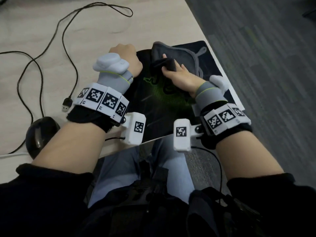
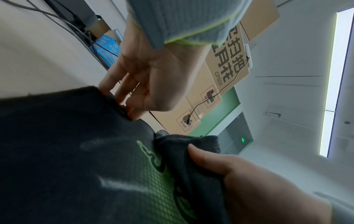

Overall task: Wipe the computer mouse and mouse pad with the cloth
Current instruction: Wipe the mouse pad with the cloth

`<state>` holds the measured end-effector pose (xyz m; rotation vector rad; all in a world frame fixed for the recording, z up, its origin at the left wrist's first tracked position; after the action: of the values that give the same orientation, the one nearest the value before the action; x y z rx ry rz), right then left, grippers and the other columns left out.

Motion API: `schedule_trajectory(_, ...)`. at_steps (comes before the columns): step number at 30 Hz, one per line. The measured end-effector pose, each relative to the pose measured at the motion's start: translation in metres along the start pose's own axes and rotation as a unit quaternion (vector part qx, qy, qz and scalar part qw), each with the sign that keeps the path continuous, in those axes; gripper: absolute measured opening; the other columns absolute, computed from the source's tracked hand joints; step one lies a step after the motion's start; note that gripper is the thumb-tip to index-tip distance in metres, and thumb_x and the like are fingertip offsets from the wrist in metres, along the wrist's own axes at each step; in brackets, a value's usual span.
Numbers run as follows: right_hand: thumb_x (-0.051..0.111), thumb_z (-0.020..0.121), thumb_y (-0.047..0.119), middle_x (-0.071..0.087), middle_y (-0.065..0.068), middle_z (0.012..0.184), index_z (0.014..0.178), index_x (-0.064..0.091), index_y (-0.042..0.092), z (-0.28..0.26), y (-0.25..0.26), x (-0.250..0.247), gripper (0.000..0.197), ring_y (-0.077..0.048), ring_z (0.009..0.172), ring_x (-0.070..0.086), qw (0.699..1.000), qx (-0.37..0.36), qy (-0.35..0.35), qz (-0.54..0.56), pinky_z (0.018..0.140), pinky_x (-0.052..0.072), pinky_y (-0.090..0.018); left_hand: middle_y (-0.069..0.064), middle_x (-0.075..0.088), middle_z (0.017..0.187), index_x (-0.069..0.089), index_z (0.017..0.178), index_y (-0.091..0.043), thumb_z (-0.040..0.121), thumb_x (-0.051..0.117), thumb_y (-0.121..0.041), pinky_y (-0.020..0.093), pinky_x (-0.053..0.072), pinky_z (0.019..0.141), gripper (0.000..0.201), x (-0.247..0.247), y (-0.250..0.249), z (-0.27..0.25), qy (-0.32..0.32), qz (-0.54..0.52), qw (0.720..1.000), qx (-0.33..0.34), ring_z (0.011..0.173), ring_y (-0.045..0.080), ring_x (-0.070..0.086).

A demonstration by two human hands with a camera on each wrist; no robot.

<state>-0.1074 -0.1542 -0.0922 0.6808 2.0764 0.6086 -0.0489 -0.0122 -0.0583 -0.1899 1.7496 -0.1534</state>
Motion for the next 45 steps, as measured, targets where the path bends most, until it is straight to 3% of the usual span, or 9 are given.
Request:
schedule_trajectory(3,0.031,0.097,0.05,0.005,0.001,0.16,0.15,0.01,0.029,0.008,-0.009,-0.016,0.06,-0.022,0.149,0.0,0.999,0.038,-0.021,0.022,0.121,0.008,-0.039,0.024,0.064,0.108,0.066,0.104,-0.003,0.087,0.048,-0.012,0.036,0.043,0.075,0.026,0.004,0.004,0.0,0.002,-0.004,1.0,-0.004,0.098,0.043,0.059)
schedule_trajectory(9,0.024,0.102,0.038,-0.005,-0.002,0.161,0.15,-0.002,0.014,0.009,-0.013,-0.066,0.06,-0.021,0.149,-0.004,0.987,0.088,-0.127,-0.043,0.119,0.003,-0.031,0.023,0.065,0.106,0.068,0.101,-0.004,0.093,0.046,-0.018,0.035,0.042,0.075,0.028,0.006,0.016,0.0,0.002,-0.037,0.999,-0.021,0.092,0.039,0.06)
schedule_trajectory(18,0.027,0.101,0.038,-0.003,0.0,0.161,0.151,0.002,0.028,0.0,0.019,0.024,0.056,-0.017,0.148,-0.009,0.999,-0.023,-0.008,-0.037,0.118,-0.005,-0.029,0.023,0.065,0.111,0.066,0.102,-0.004,0.088,0.046,-0.011,0.031,0.037,0.071,0.025,0.003,-0.002,-0.008,0.01,0.01,1.0,0.024,0.096,0.042,0.059)
schedule_trajectory(24,0.032,0.1,0.037,0.012,-0.002,0.159,0.151,0.009,0.025,0.004,0.019,0.015,0.057,-0.022,0.148,0.005,0.999,-0.026,-0.02,0.006,0.121,0.007,-0.037,0.016,0.035,0.149,0.049,0.126,-0.009,0.069,0.047,-0.024,0.039,0.026,0.112,0.059,0.008,0.039,-0.042,0.05,-0.138,0.988,0.043,0.141,0.03,0.024)
schedule_trajectory(28,0.049,0.093,0.035,0.049,0.0,0.128,0.131,0.04,0.027,0.009,0.021,0.004,0.04,-0.021,0.123,0.048,0.99,-0.016,-0.111,0.08,0.11,0.036,-0.038,-0.005,-0.01,0.16,-0.002,0.151,-0.02,0.068,0.068,-0.056,0.055,-0.005,0.118,0.115,0.037,0.065,-0.063,0.172,-0.022,0.983,0.067,0.147,0.017,-0.015)
schedule_trajectory(35,0.06,0.073,0.06,0.043,-0.007,0.135,0.126,0.049,0.025,0.008,0.033,0.025,0.064,-0.027,0.129,0.042,0.99,0.015,-0.14,-0.01,0.112,0.032,-0.042,-0.012,-0.016,0.158,-0.008,0.15,-0.023,0.072,0.071,-0.051,0.054,-0.011,0.117,0.115,0.045,0.071,-0.065,0.152,-0.024,0.985,0.073,0.145,0.013,-0.02)
schedule_trajectory(39,0.069,0.074,0.046,0.05,-0.005,0.125,0.113,0.059,0.029,0.009,0.049,0.058,0.044,-0.024,0.124,0.043,0.992,-0.044,-0.091,-0.071,0.106,0.035,-0.044,-0.013,-0.016,0.158,-0.007,0.15,-0.021,0.07,0.074,-0.046,0.055,-0.009,0.116,0.117,0.043,0.068,-0.066,0.158,-0.037,0.984,0.067,0.145,0.015,-0.02)
schedule_trajectory(43,0.064,0.059,0.063,0.059,-0.007,0.122,0.114,0.058,0.037,0.026,0.061,0.047,0.061,-0.029,0.121,0.05,0.99,-0.046,-0.116,-0.071,0.105,0.04,-0.046,-0.012,-0.016,0.158,-0.008,0.15,-0.02,0.071,0.073,-0.046,0.056,-0.009,0.116,0.116,0.046,0.067,-0.067,0.156,-0.034,0.985,0.071,0.145,0.017,-0.021)
schedule_trajectory(45,0.064,0.072,0.051,0.058,-0.008,0.125,0.117,0.058,0.031,0.035,0.071,0.042,0.05,-0.031,0.123,0.048,0.989,-0.047,-0.118,-0.078,0.106,0.039,-0.045,-0.012,-0.016,0.158,-0.009,0.15,-0.022,0.071,0.073,-0.046,0.055,-0.009,0.116,0.116,0.047,0.067,-0.065,0.152,-0.036,0.985,0.072,0.145,0.017,-0.02)
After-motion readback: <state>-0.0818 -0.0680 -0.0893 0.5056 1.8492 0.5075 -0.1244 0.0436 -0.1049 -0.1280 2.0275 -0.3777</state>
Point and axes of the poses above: each hand's wrist, its own z-axis towards the middle knuckle, its own x-axis out of the palm, y = z × x, the point moved 10 cm from there along z, towards the middle knuckle
